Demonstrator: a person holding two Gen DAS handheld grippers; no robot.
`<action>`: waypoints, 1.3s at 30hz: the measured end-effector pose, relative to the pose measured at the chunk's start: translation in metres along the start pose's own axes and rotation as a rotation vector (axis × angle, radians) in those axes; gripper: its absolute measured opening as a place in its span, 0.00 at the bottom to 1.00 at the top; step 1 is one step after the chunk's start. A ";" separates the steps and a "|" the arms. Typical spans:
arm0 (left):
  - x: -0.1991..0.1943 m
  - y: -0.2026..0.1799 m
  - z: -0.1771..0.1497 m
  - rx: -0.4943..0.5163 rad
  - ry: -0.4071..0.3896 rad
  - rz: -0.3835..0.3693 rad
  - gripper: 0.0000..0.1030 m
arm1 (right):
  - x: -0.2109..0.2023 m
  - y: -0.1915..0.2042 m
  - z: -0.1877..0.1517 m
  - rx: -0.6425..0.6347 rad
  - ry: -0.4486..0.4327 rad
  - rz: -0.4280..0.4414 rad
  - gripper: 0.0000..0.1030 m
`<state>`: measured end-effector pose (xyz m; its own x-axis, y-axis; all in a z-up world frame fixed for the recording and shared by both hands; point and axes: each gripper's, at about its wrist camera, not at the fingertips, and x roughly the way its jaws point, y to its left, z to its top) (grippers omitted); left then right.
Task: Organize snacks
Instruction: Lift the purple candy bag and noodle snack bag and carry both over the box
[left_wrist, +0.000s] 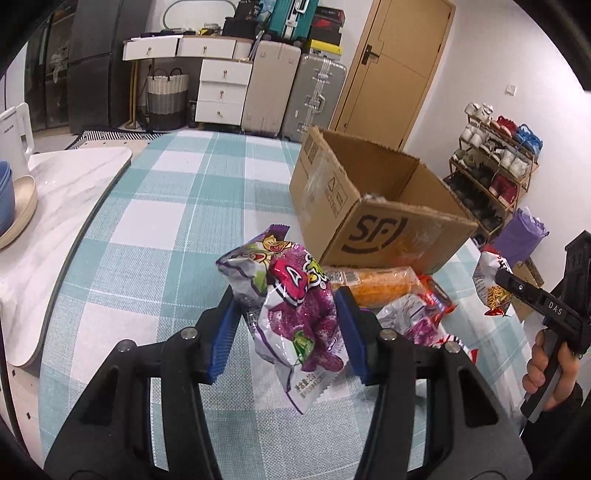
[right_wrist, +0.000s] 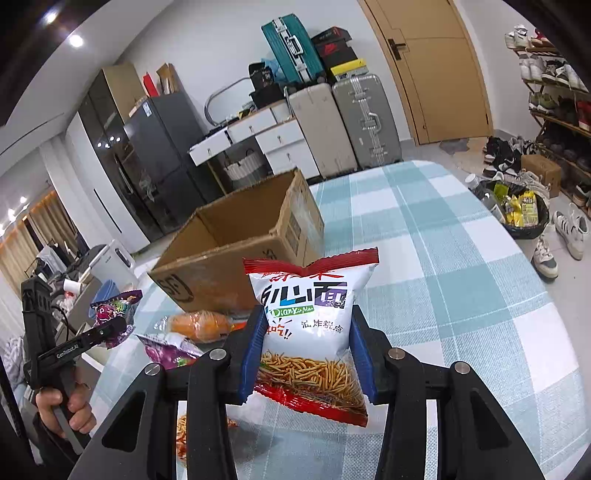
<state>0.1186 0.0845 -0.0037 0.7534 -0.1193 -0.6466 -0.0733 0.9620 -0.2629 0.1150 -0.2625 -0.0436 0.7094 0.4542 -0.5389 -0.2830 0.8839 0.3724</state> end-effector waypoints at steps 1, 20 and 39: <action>-0.002 0.000 0.001 0.000 -0.006 -0.001 0.47 | -0.002 0.000 0.001 0.003 -0.007 0.006 0.42; -0.037 -0.025 0.012 0.041 -0.095 -0.036 0.47 | -0.027 0.036 0.012 -0.085 -0.082 0.063 0.42; -0.050 -0.068 0.042 0.103 -0.144 -0.096 0.47 | -0.008 0.090 0.041 -0.213 -0.093 0.093 0.42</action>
<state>0.1136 0.0357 0.0761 0.8401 -0.1826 -0.5108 0.0653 0.9688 -0.2390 0.1101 -0.1913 0.0258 0.7276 0.5308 -0.4345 -0.4720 0.8471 0.2444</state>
